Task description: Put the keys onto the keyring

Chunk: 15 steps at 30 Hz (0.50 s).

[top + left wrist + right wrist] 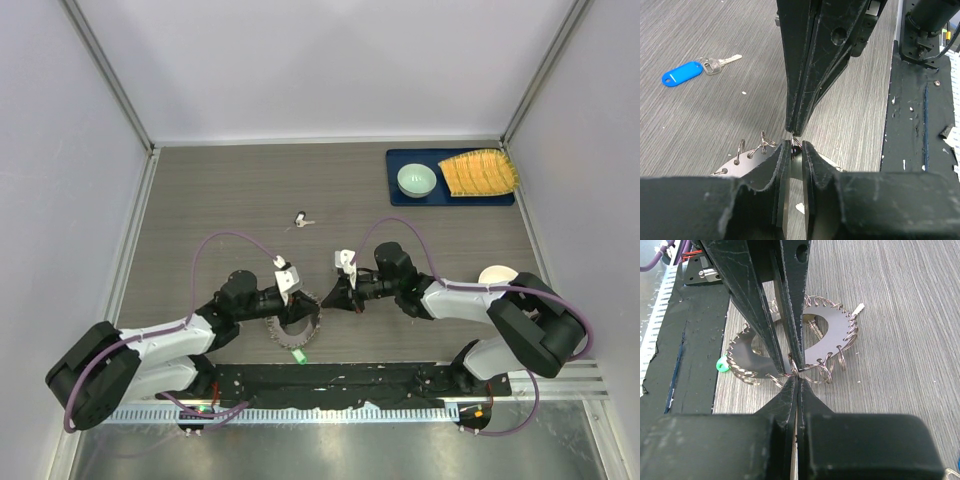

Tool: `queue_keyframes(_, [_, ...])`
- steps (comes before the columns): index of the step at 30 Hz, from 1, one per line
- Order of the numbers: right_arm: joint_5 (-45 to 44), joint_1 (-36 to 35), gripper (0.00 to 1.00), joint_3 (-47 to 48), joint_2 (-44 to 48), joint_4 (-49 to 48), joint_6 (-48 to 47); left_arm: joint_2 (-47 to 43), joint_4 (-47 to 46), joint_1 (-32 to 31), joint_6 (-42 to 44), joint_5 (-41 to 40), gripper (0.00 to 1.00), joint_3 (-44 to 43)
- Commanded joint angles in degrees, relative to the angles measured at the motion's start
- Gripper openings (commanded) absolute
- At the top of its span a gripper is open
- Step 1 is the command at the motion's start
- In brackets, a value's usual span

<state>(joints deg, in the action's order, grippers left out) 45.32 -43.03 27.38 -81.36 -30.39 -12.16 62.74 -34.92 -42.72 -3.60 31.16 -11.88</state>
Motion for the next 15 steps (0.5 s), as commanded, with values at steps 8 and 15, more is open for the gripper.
queue_keyframes(8, [1.0, -0.2, 0.01, 0.9, 1.6, -3.0, -0.1, 1.3, -2.3, 0.2, 1.5, 0.4, 0.04, -1.7])
queue_keyframes(15, [-3.3, -0.2, 0.23, 1.5, 4.0, -1.3, 4.7, -1.4, -6.1, 0.1, -0.2, -2.8, 0.00, 1.8])
